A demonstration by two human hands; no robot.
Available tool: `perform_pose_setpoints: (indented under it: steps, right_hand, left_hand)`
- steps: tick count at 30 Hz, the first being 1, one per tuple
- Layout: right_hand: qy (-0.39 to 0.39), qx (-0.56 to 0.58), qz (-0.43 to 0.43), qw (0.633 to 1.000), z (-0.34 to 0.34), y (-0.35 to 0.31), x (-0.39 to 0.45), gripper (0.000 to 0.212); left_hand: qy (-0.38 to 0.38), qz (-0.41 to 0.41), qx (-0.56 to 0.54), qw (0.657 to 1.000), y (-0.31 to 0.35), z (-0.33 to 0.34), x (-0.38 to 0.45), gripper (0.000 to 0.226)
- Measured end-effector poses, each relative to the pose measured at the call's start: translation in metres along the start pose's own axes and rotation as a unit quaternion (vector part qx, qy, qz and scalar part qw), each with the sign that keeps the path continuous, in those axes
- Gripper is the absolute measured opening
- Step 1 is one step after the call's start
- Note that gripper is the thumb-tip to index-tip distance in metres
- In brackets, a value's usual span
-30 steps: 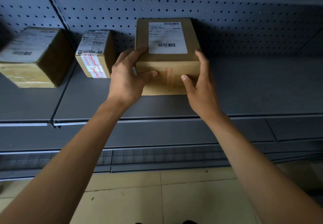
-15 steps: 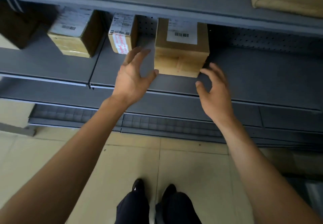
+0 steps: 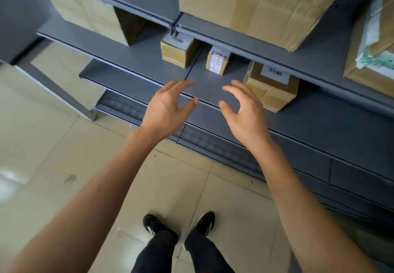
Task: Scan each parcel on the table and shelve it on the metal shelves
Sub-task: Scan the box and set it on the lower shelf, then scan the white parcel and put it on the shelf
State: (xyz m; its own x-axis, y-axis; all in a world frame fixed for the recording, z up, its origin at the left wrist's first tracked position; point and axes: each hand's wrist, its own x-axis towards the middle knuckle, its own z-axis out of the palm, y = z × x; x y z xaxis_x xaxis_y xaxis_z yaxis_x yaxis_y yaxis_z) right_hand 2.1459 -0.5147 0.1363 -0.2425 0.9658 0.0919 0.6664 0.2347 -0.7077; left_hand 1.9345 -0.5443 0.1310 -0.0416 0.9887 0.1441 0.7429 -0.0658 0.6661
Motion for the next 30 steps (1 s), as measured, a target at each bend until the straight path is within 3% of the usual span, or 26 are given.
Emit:
perform_pose_setpoints:
  steps: [10,16,21,30]
  right_hand:
    - [-0.029,0.049,-0.116,0.992,0.079,-0.170,0.023,0.033]
    - [-0.076,0.083,-0.163,0.980,0.135,-0.251,0.025,0.035]
    - [-0.128,0.091,-0.209,0.965,0.172,-0.298,0.032,0.036]
    - [-0.184,0.108,-0.241,0.947,0.233,-0.340,0.100,0.038]
  left_hand:
    - [0.066,-0.085,-0.031,0.994,-0.084,-0.157,-0.070,0.041]
    - [0.143,-0.143,-0.068,0.977,-0.132,-0.234,-0.116,0.039]
    - [0.204,-0.181,-0.070,0.960,-0.160,-0.276,-0.137,0.038]
    - [0.234,-0.227,-0.058,0.944,-0.210,-0.319,-0.104,0.040]
